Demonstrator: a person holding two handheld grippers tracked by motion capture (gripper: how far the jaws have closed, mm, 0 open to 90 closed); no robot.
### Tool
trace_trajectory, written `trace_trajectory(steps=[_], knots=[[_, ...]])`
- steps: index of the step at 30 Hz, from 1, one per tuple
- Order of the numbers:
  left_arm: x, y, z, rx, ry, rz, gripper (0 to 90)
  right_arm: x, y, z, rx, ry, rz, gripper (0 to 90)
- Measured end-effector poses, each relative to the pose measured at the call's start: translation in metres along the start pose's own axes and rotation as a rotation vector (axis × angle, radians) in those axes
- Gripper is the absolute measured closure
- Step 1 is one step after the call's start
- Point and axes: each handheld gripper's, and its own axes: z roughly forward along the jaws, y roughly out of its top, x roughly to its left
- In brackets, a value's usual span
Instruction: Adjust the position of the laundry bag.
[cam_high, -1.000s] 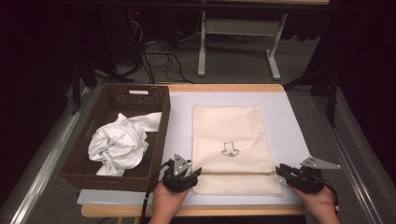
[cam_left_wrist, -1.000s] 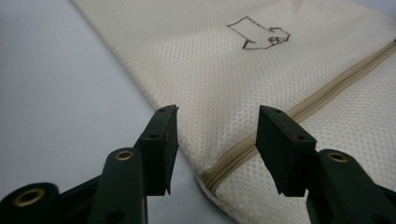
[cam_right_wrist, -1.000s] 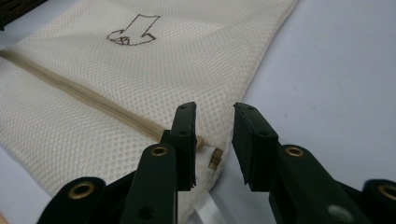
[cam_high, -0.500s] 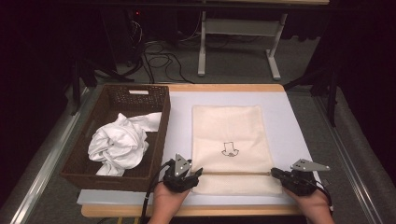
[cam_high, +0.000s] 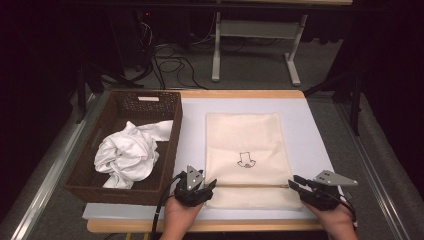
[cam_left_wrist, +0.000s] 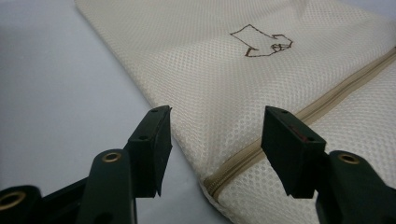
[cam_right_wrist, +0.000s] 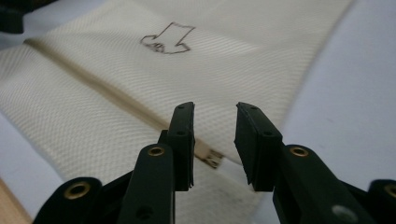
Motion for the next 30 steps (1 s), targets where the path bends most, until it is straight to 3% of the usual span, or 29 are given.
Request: trace_trajectory(steps=[3,4,7,11,14,20,25,30], knots=[[0.001,0.000,-0.001,-0.008,-0.013,-0.003,42.4,-0.010,-0.004,-0.006,0.003,-0.019,0.052,68.6],[0.001,0.001,-0.001,-0.016,-0.021,-0.010,41.8,-0.019,-0.009,-0.006,0.025,-0.015,0.101,65.3],[0.001,0.001,-0.001,-0.016,-0.020,-0.010,40.7,-0.024,-0.013,0.003,0.076,-0.005,0.138,62.5],[0.002,0.000,-0.001,-0.015,-0.024,-0.016,39.2,-0.017,-0.015,0.013,0.132,-0.015,0.103,60.2],[0.002,0.000,-0.002,-0.023,-0.027,-0.027,39.0,-0.012,-0.016,0.017,0.145,-0.023,0.074,63.3],[0.002,0.001,-0.001,-0.024,-0.027,-0.044,37.8,-0.010,-0.016,0.018,0.154,-0.024,0.100,71.4],[0.000,0.001,-0.002,-0.031,-0.034,-0.055,37.6,-0.011,-0.015,0.018,0.157,0.002,0.090,80.4],[-0.001,0.001,-0.002,-0.032,-0.033,-0.049,37.7,-0.010,-0.014,0.018,0.155,0.006,0.069,82.7]])
